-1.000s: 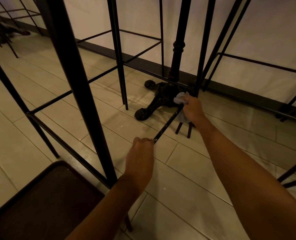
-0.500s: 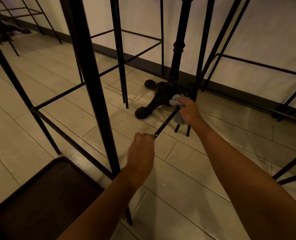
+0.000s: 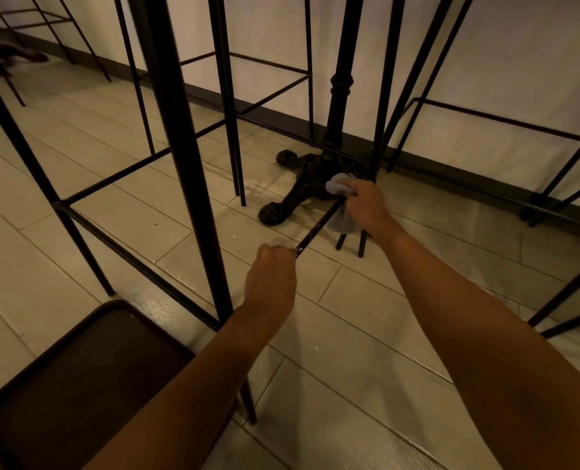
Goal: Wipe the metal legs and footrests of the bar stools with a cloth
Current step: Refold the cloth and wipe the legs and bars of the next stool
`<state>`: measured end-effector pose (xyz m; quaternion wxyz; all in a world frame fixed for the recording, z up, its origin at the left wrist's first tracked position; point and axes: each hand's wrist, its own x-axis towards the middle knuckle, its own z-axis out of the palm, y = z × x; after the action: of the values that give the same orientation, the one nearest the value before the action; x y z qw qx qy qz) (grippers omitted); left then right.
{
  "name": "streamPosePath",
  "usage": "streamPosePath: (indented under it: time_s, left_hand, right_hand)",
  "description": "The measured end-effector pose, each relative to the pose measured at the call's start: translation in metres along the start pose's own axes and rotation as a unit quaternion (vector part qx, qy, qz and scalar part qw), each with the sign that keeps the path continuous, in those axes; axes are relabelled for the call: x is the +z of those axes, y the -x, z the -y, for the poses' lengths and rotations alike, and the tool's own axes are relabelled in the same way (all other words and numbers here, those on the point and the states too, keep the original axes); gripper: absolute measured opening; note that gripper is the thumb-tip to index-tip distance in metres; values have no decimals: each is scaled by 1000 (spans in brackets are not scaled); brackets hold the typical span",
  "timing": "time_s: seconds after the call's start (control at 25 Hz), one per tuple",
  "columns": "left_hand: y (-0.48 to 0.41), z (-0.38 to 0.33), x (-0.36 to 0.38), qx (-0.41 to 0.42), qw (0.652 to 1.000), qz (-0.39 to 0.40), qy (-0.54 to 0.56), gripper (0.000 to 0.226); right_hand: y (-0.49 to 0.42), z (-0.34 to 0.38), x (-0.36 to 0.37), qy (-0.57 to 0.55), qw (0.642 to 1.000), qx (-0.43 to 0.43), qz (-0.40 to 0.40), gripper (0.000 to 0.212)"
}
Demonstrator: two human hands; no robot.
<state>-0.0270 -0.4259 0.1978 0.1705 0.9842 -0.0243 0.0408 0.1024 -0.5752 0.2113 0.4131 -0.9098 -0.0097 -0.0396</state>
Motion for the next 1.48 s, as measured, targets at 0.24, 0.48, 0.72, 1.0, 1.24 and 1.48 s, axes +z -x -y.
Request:
streamPosePath:
  time_s: [0.24,0.48,0.72,1.0,1.24,1.48]
  left_hand:
    - [-1,2,2,-5,1000,-6,11,25]
    - [-1,2,2,-19,1000,-8,15,26]
    - [1,-1,-1,-20,1000,-5,22,27]
    - [4,-3,-1,-20,1000,0,22,28]
    - [5,-2,-2,-19,1000,-15,20,27]
    - [19,0,-8,8,996,32,-78,27]
  right_hand:
    - [14,5,9,31,998,-58,23,38]
    - [28,10,15,68,994,-77,45,35]
    - [28,11,0,37,997,-59,17,35]
    - [34,1,18,67,995,-73,35,44]
    - [54,9,16,23,995,-80,56,40]
    - [42,-1,10,18,997,-57,52,45]
